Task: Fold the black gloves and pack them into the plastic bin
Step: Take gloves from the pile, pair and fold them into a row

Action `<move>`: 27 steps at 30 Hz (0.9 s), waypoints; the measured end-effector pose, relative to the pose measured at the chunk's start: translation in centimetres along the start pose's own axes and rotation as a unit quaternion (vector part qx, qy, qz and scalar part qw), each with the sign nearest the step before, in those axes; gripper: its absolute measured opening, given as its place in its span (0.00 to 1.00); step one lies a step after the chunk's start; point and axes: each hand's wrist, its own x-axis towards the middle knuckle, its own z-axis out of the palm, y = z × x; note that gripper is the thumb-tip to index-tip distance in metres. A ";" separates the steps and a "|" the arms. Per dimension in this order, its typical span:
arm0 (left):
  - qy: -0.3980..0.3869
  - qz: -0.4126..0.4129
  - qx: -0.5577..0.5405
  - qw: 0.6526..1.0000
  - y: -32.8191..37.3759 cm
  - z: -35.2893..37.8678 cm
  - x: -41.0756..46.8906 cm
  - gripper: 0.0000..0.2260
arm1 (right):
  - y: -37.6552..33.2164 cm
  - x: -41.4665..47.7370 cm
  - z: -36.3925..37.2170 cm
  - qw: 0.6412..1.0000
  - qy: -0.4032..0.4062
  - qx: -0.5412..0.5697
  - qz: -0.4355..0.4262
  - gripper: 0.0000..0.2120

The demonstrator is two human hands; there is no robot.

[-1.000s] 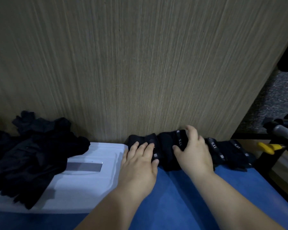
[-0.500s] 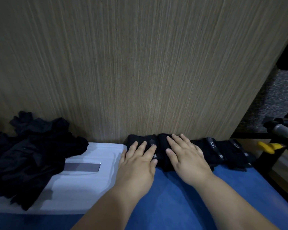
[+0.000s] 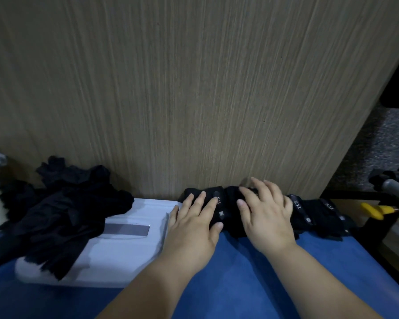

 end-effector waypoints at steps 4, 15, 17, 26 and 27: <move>0.029 -0.018 0.006 0.999 -1.7 -1.6 -1.6 0.21 | -1.4 -0.4 -1.1 0.992 0.107 0.056 -0.027 0.17; 0.214 -0.151 0.064 0.963 -11.7 -7.9 -7.7 0.10 | -13.9 -3.2 -0.7 0.951 -0.099 0.277 -0.097 0.06; 0.224 -0.181 0.075 0.955 -13.2 -9.0 -8.4 0.12 | -16.5 -3.4 -0.2 0.937 -0.156 0.302 -0.081 0.10; 0.180 -0.264 0.019 0.947 -17.2 -10.5 -9.4 0.26 | -24.2 -2.3 1.9 0.863 -0.268 0.428 0.020 0.20; 0.175 -0.266 0.018 0.948 -17.4 -10.6 -9.4 0.27 | -24.6 -2.0 2.0 0.855 -0.271 0.442 0.028 0.22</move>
